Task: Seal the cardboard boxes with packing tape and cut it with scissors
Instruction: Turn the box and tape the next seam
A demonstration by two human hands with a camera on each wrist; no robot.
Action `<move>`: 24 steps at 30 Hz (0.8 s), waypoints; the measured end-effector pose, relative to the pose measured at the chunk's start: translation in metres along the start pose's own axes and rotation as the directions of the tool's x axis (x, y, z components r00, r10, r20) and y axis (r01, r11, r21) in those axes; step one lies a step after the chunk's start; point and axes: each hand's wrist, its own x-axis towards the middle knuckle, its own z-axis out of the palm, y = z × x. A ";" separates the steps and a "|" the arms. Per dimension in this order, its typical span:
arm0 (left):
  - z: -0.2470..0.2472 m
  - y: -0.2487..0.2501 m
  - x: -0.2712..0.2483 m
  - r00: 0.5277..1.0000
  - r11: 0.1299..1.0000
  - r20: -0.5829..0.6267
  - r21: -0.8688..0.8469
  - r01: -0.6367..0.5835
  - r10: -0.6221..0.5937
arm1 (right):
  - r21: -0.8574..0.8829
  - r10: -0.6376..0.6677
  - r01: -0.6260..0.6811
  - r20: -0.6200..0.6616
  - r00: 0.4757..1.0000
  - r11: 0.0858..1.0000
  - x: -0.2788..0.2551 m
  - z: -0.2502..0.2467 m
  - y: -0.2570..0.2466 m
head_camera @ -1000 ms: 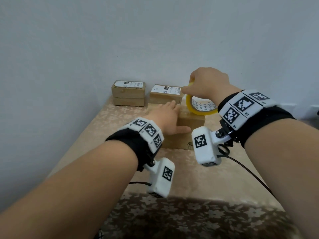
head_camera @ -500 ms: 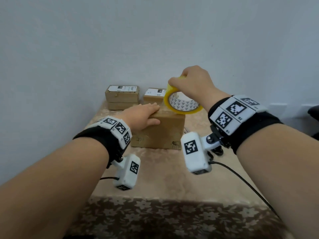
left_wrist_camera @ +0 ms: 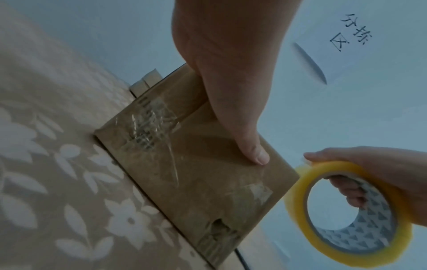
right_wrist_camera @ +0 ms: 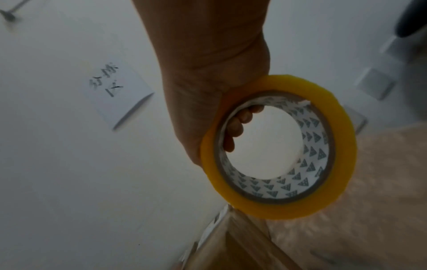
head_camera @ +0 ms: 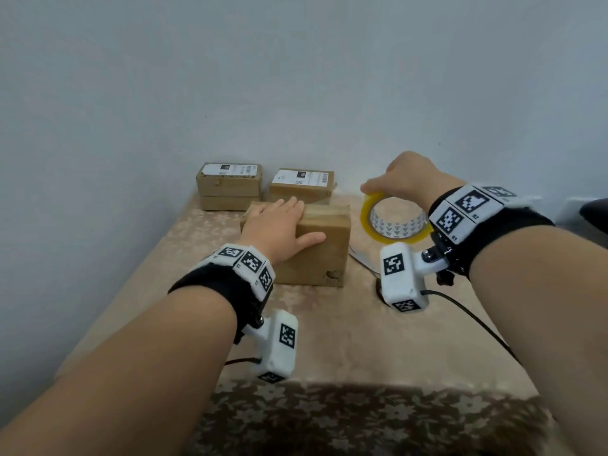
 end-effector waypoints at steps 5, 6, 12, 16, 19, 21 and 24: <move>0.001 0.000 -0.002 1.000 1.000 -0.004 -0.003 -0.008 0.008 | 0.099 0.053 -0.057 0.043 0.998 0.993 0.000 0.007 0.009; 0.000 0.000 -0.001 1.000 1.000 -0.003 -0.003 -0.008 0.008 | 0.111 0.060 -0.066 0.054 0.997 0.992 0.000 0.007 0.009; 0.001 0.000 -0.003 1.000 1.000 -0.011 0.006 -0.002 0.002 | 0.193 0.122 -0.144 0.123 0.985 0.970 0.000 0.007 0.007; 0.001 -0.001 -0.003 1.000 1.000 -0.025 -0.002 -0.002 0.002 | 0.241 0.064 -0.077 0.063 0.996 0.967 -0.006 -0.016 -0.024; 0.000 -0.002 -0.002 1.000 1.000 -0.019 -0.006 0.001 -0.001 | 0.228 0.058 -0.074 0.077 0.995 0.971 -0.007 -0.019 -0.031; 0.000 -0.001 -0.003 1.000 1.000 -0.006 -0.013 0.001 -0.001 | 0.183 0.104 -0.118 0.083 0.991 0.976 -0.007 -0.011 -0.018; -0.002 0.001 -0.004 1.000 1.000 0.011 -0.019 -0.005 0.005 | 0.216 0.165 -0.181 0.090 0.982 0.959 -0.009 0.004 0.004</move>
